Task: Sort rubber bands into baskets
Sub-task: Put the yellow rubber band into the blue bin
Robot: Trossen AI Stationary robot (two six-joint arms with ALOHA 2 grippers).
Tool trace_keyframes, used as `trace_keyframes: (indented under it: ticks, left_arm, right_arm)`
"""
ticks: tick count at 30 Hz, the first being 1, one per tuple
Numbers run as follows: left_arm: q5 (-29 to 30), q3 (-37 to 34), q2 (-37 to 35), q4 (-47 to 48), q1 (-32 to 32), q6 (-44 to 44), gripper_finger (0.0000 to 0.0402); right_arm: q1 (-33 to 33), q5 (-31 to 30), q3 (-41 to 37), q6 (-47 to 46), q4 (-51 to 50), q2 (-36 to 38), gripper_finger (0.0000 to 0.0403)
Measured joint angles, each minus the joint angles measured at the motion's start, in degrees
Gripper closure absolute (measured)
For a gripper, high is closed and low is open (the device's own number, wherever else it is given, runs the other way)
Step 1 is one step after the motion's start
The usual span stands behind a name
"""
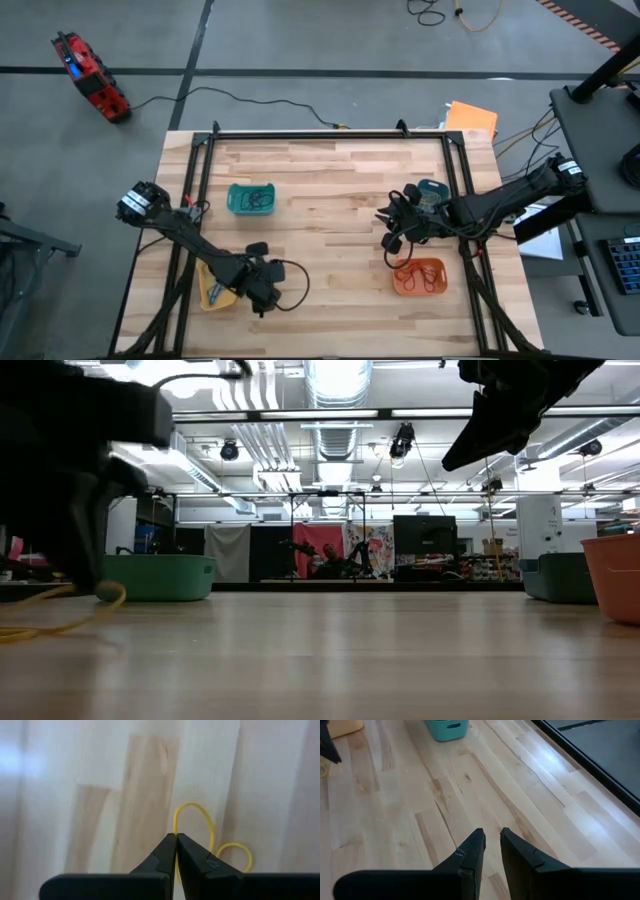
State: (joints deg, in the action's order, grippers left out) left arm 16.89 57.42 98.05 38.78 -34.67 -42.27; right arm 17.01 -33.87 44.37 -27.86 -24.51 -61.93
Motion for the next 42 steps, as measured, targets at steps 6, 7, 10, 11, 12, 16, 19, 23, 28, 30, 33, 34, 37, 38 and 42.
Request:
trace_keyframes:
  ticks: [6, 7, 10, 11, 12, 16, 19, 23, 28, 30, 33, 34, 37, 38, 42]
  left_arm:
    - [7.4, 0.6, -3.9, 0.0, 0.2, 2.9, 0.0401]
    - [8.5, 0.6, -4.7, -0.1, 0.3, 3.4, 0.0401]
    - [11.9, 0.6, -7.3, -0.2, 0.5, 4.4, 0.0401]
    - [12.9, 0.6, -8.0, -0.2, 0.6, 4.8, 0.0401]
    - [13.8, 0.6, -8.6, -0.2, 0.8, 5.2, 0.0401]
    - [17.5, 0.6, -10.9, -0.7, 1.5, 6.5, 0.0401]
    - [19.6, 0.7, -11.4, -2.9, 2.0, 8.3, 0.0401]
    - [21.8, 0.7, -11.5, -8.8, 2.4, 14.8, 0.0401]
    - [21.3, 0.7, -11.5, -16.8, 4.6, 24.4, 0.0401]
    - [21.2, 0.6, -11.5, -19.7, 5.6, 28.4, 0.0401]
    - [21.2, 0.6, -11.5, -24.2, 6.7, 34.3, 0.0401]
    - [21.1, 0.6, -11.5, -25.8, 7.0, 36.1, 0.0401]
    - [19.6, 0.6, -11.6, -29.7, 7.7, 40.1, 0.0401]
    - [18.1, 0.6, -11.6, -30.8, 8.0, 41.2, 0.0401]
    - [14.3, 0.5, -11.6, -35.0, 8.7, 45.3, 0.0402]
  right_arm:
    - [0.3, 0.2, -4.4, 3.3, 9.0, -1.4, 0.0346]
    - [0.3, 0.9, -5.5, 4.6, 12.3, -2.0, 0.0346]
    - [0.3, 3.2, -8.6, 10.0, 23.5, -3.9, 0.0346]
    - [0.3, 3.8, -9.4, 12.4, 27.5, -4.6, 0.0346]
    - [0.4, 4.1, -10.1, 14.5, 31.6, -5.5, 0.0346]
    - [0.6, 4.9, -10.9, 23.3, 45.7, -9.4, 0.0346]
    - [0.6, 7.9, -10.0, 28.1, 51.5, -12.7, 0.0343]
    - [0.6, 9.2, -6.9, 30.7, 53.5, -17.1, 0.0317]
    - [0.6, 13.8, -2.1, 31.6, 53.6, -22.1, 0.0266]
    - [0.6, 17.1, -0.6, 32.3, 53.6, -23.7, 0.0244]
    - [0.6, 20.7, 1.3, 32.9, 53.5, -25.8, 0.0216]
    - [0.6, 20.8, 1.7, 32.8, 53.5, -26.4, 0.0207]
    - [0.3, 20.8, 3.0, 31.9, 53.5, -27.8, 0.0188]
    - [0.2, 20.8, 3.3, 31.7, 53.5, -28.1, 0.0183]
    - [-0.4, 20.9, 4.4, 31.5, 53.5, -29.0, 0.0166]
